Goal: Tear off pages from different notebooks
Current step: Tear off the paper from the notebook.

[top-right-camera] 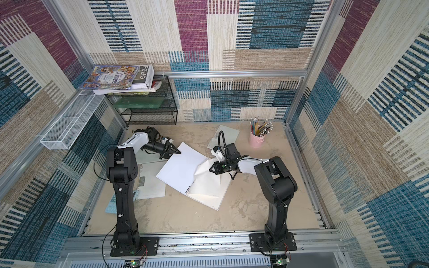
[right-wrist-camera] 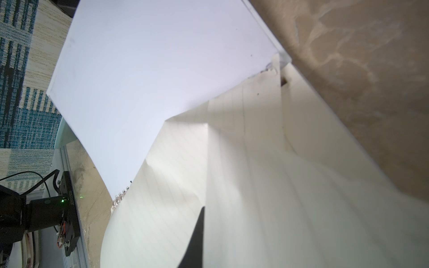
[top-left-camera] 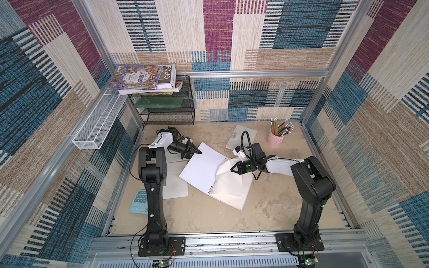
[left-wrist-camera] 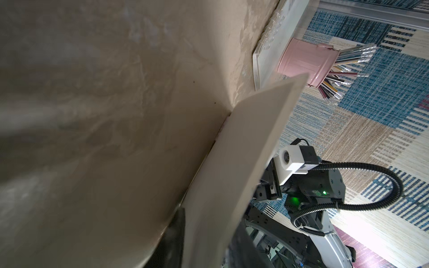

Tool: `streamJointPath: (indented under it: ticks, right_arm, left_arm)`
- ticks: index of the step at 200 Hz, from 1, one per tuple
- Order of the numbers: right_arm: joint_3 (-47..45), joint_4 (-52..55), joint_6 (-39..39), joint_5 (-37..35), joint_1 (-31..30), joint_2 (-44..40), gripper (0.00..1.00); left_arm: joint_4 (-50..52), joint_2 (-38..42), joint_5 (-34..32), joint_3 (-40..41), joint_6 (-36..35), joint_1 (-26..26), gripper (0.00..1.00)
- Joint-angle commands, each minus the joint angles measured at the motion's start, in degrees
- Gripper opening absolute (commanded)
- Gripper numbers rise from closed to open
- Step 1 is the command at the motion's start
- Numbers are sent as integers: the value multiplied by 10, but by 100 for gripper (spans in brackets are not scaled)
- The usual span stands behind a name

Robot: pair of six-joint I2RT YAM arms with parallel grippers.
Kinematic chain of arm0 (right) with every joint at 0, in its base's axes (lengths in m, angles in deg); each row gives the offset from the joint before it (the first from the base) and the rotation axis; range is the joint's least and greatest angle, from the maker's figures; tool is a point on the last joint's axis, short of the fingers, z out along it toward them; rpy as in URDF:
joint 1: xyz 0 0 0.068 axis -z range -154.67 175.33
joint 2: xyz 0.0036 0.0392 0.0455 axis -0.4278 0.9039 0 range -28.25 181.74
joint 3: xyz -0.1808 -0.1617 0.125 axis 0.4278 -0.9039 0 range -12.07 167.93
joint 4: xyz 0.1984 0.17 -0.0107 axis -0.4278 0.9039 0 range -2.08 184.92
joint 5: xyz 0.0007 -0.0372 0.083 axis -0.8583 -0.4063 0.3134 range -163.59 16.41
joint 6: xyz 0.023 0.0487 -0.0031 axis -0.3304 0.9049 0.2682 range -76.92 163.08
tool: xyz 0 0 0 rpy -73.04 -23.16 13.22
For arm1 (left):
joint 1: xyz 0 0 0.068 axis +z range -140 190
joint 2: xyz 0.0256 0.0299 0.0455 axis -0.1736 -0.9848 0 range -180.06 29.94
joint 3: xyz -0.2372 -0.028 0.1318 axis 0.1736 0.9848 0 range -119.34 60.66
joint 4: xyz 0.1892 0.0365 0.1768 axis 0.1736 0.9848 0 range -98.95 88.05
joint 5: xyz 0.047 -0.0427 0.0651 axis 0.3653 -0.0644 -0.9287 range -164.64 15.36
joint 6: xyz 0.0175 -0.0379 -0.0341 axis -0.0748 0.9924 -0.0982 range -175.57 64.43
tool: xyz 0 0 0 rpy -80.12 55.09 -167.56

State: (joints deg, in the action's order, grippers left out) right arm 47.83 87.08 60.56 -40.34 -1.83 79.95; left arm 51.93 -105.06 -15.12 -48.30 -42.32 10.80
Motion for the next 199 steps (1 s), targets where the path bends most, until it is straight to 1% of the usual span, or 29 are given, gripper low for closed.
streamJointPath:
  ticks: [1, 4, 11, 21, 24, 30, 51, 81, 89, 109, 130, 144, 161, 179, 199]
  right_arm:
    - [9, 8, -9, 1, 0, -6, 12]
    - [10, 9, -9, 0, 0, -7, 12]
    - [13, 15, -8, 1, 1, -10, 14]
    - [17, 21, -5, 4, 2, -15, 22]
    - [18, 21, -3, 5, 3, -17, 25]
    - [20, 25, 0, 9, 4, -19, 30]
    - [29, 26, 16, 37, 9, -28, 44]
    - [47, 21, 43, 78, 11, -29, 51]
    - [54, 24, 50, 81, 11, -27, 53]
    - [73, 32, 60, 86, 10, -18, 55]
    - [110, 64, 56, 81, 6, 7, 54]
    - [133, 91, 45, 66, -2, 24, 50]
    - [160, 128, 30, 38, -15, 40, 40]
    - [178, 150, 18, 10, -32, 48, 26]
    - [217, 203, -8, -59, -54, 56, 15]
  left_arm:
    - [-4, 15, -29, 4, 10, 0, 20]
    - [-4, 18, -35, 5, 11, 0, 15]
    - [-4, 25, -43, 9, 11, 0, 11]
    - [-4, 35, -56, 18, 13, 0, 8]
    - [-4, 39, -60, 22, 14, 0, 4]
    - [-4, 46, -68, 28, 15, 0, 0]
    - [-7, 82, -96, 59, 18, -1, 0]
    - [-38, 156, -132, 134, 41, -1, 0]
    - [-49, 178, -145, 157, 50, 0, 0]
    - [-79, 221, -170, 204, 80, 0, 0]
    - [-98, 242, -177, 224, 101, 0, 0]
    - [-107, 257, -190, 235, 114, 0, 0]
    - [-125, 276, -199, 254, 133, 0, 0]
    - [-144, 292, -202, 272, 157, 0, 0]
    - [-156, 312, -215, 286, 178, 0, 0]
